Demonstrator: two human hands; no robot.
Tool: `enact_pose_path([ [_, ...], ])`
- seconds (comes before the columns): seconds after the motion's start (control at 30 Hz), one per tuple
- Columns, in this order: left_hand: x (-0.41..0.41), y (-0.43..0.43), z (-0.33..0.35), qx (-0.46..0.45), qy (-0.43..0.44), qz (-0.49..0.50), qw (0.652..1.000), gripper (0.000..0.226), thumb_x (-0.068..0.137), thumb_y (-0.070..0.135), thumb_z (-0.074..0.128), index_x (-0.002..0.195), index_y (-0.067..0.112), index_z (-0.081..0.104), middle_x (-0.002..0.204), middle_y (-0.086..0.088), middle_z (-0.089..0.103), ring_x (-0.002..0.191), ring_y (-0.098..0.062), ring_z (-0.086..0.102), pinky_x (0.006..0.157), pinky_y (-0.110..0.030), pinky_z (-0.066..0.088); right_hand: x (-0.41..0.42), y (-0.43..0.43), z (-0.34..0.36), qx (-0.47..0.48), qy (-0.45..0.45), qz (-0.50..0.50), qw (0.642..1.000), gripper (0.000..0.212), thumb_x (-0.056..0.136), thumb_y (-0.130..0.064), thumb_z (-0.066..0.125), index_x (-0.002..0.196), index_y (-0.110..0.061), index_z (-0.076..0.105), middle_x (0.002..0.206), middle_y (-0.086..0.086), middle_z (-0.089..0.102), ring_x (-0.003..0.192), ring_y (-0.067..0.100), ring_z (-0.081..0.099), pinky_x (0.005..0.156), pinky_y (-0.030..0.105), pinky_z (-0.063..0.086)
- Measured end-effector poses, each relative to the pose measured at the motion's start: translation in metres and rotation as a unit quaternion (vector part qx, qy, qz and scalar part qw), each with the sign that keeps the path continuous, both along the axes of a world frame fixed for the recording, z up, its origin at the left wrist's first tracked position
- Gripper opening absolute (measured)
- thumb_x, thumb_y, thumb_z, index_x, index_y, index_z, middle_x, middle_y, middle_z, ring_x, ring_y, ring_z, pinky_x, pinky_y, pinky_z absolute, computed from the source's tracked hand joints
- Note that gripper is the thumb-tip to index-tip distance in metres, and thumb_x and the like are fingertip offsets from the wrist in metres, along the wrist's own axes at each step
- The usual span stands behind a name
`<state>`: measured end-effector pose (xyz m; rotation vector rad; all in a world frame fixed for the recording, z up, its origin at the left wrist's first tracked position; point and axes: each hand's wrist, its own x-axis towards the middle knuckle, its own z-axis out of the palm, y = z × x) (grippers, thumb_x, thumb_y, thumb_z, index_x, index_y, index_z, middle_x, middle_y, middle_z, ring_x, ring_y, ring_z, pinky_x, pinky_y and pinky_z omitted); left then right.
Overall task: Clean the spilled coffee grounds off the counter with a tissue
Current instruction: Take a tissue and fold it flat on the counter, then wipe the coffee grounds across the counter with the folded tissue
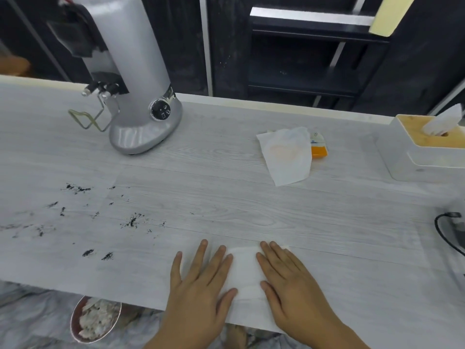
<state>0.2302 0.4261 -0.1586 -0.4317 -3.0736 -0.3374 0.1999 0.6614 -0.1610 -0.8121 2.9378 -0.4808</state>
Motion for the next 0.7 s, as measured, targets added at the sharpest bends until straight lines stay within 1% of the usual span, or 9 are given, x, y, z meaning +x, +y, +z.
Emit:
enact_pose_path([
  [0.1,0.007,-0.002,0.001,-0.022,-0.012,0.009,1.0,0.064,0.093,0.057,0.044,0.148,0.026,0.042,0.159,0.007,0.032,0.15,-0.028,0.021,0.112,-0.069,0.017,0.006,0.0,-0.002,0.028,0.006,0.001,1.0,0.055,0.101,-0.032,0.037,0.152,-0.013,0.027,0.163,0.004,0.016,0.15,0.017,0.012,0.117,0.04,0.021],
  [0.2,0.007,0.0,0.003,-0.032,-0.019,0.019,0.999,0.065,0.093,0.057,0.042,0.15,0.027,0.04,0.161,0.006,0.029,0.151,-0.028,0.019,0.113,-0.07,0.014,0.004,-0.002,0.001,0.027,-0.007,-0.014,1.0,0.057,0.101,-0.031,0.034,0.154,-0.014,0.022,0.164,0.002,0.01,0.151,0.017,0.007,0.118,0.039,0.015],
  [0.3,0.006,-0.001,0.004,-0.04,-0.027,0.033,0.998,0.066,0.092,0.058,0.042,0.15,0.027,0.038,0.161,0.006,0.028,0.151,-0.027,0.017,0.113,-0.07,0.012,-0.001,-0.001,0.005,0.047,-0.015,0.007,0.999,0.057,0.103,-0.034,0.031,0.155,-0.016,0.017,0.164,-0.001,0.005,0.151,0.016,0.002,0.118,0.04,0.013],
  [0.37,0.01,-0.003,0.002,-0.047,-0.026,0.044,0.998,0.067,0.092,0.059,0.041,0.15,0.025,0.039,0.161,0.005,0.028,0.151,-0.026,0.018,0.113,-0.07,0.013,-0.004,0.001,0.006,0.065,-0.017,0.025,0.997,0.058,0.104,-0.035,0.029,0.156,-0.018,0.012,0.165,-0.002,0.001,0.151,0.016,-0.001,0.117,0.041,0.011],
  [0.43,0.016,-0.006,0.0,-0.048,-0.018,0.072,0.996,0.067,0.091,0.058,0.041,0.148,0.023,0.044,0.161,0.004,0.029,0.15,-0.026,0.021,0.113,-0.069,0.013,-0.008,0.001,0.009,0.063,-0.021,0.04,0.997,0.059,0.103,-0.033,0.032,0.156,-0.018,0.01,0.165,-0.002,0.0,0.151,0.017,-0.001,0.118,0.041,0.008],
  [0.5,0.023,-0.011,-0.002,-0.05,-0.008,0.108,0.993,0.067,0.09,0.056,0.041,0.145,0.019,0.048,0.16,0.002,0.031,0.149,-0.026,0.025,0.113,-0.068,0.014,-0.012,-0.001,0.011,0.066,-0.022,0.071,0.995,0.058,0.103,-0.031,0.035,0.156,-0.018,0.014,0.165,-0.002,0.003,0.151,0.018,0.001,0.118,0.041,0.008],
  [0.57,0.031,-0.017,-0.004,-0.053,0.0,0.136,0.989,0.066,0.092,0.056,0.036,0.143,0.018,0.05,0.16,0.0,0.031,0.148,-0.026,0.027,0.113,-0.067,0.016,-0.019,-0.005,0.011,0.079,-0.022,0.108,0.991,0.057,0.103,-0.03,0.034,0.155,-0.018,0.017,0.165,-0.001,0.004,0.151,0.017,0.002,0.117,0.042,0.01],
  [0.63,0.041,-0.023,-0.005,-0.052,0.007,0.159,0.986,0.067,0.093,0.057,0.031,0.142,0.016,0.052,0.159,0.0,0.033,0.148,-0.024,0.027,0.113,-0.067,0.017,-0.027,-0.014,0.012,0.086,-0.026,0.144,0.985,0.057,0.102,-0.028,0.033,0.156,-0.019,0.015,0.165,-0.002,0.003,0.151,0.016,-0.002,0.117,0.041,0.007],
  [0.7,0.05,-0.028,-0.006,-0.043,0.016,0.191,0.981,0.067,0.091,0.057,0.038,0.14,0.015,0.054,0.158,0.0,0.036,0.148,-0.021,0.026,0.113,-0.067,0.019,-0.037,-0.027,0.017,0.08,-0.033,0.197,0.976,0.061,0.101,-0.023,0.034,0.156,-0.019,0.007,0.165,-0.004,-0.004,0.15,0.015,-0.008,0.119,0.036,0.001],
])
